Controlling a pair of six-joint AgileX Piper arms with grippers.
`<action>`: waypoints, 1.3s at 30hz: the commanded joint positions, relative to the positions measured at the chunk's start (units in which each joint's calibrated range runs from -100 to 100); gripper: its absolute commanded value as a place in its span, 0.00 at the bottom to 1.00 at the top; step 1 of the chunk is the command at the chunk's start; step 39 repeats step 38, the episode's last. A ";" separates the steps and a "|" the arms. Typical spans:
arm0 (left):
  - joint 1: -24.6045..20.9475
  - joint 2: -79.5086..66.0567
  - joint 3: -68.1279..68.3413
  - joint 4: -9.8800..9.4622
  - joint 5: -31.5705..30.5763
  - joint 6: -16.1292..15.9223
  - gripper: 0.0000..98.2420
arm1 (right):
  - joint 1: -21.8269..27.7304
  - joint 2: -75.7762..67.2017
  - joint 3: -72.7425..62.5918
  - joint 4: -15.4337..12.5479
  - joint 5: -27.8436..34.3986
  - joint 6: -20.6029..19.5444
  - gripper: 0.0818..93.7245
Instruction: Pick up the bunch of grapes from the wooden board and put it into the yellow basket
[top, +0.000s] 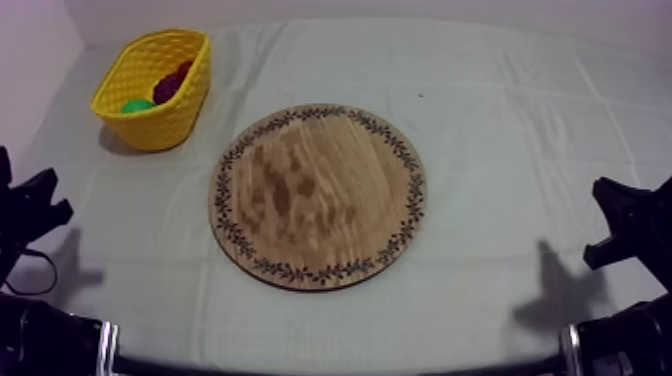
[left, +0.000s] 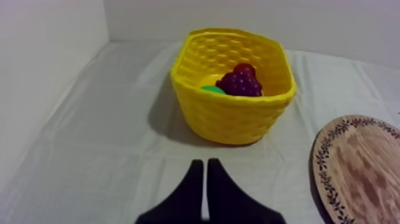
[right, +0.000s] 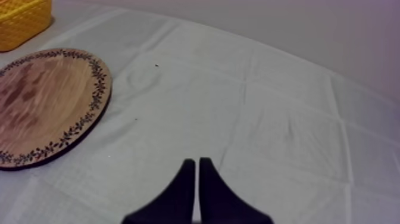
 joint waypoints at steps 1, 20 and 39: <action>-0.20 -3.10 1.33 1.77 0.00 -1.78 0.00 | -0.02 -0.01 -0.03 0.01 -0.03 -0.01 0.00; -2.50 -9.55 2.83 5.72 0.20 -3.60 0.00 | -0.02 -0.01 -0.03 0.01 -0.03 -0.01 0.00; -2.93 -9.57 2.84 5.73 1.40 -3.64 0.00 | -0.02 -0.01 -0.03 0.01 -0.03 -0.01 0.00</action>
